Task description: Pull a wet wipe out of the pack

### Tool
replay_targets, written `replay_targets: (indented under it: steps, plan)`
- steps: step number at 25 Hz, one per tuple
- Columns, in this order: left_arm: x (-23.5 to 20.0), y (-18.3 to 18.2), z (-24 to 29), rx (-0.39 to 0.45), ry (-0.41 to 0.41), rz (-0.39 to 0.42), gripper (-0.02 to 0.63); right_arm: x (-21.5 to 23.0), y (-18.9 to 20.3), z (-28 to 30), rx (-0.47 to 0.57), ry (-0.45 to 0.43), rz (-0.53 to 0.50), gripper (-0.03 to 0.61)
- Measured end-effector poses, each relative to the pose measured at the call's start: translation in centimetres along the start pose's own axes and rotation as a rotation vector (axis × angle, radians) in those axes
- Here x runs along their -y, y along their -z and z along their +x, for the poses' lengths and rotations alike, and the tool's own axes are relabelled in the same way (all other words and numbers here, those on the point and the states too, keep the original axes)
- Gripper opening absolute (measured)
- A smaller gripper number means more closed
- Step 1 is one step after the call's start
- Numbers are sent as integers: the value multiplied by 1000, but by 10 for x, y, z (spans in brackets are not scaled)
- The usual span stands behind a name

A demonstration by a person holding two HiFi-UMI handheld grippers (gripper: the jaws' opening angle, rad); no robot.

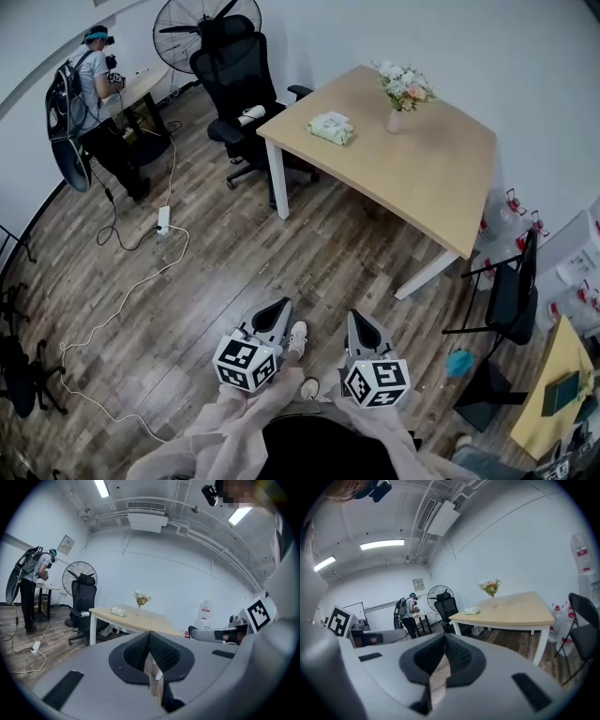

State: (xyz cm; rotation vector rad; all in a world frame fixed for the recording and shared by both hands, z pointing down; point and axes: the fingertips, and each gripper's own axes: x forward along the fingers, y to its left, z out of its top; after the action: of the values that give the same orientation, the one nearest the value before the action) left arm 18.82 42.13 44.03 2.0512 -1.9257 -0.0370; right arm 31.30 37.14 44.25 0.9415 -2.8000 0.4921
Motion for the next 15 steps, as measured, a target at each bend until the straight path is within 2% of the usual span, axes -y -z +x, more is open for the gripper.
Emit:
replay_targets:
  steps: [15]
  plan:
    - [-63, -39, 84, -7, -9, 28, 12, 35, -47, 110, -17, 6, -48, 12]
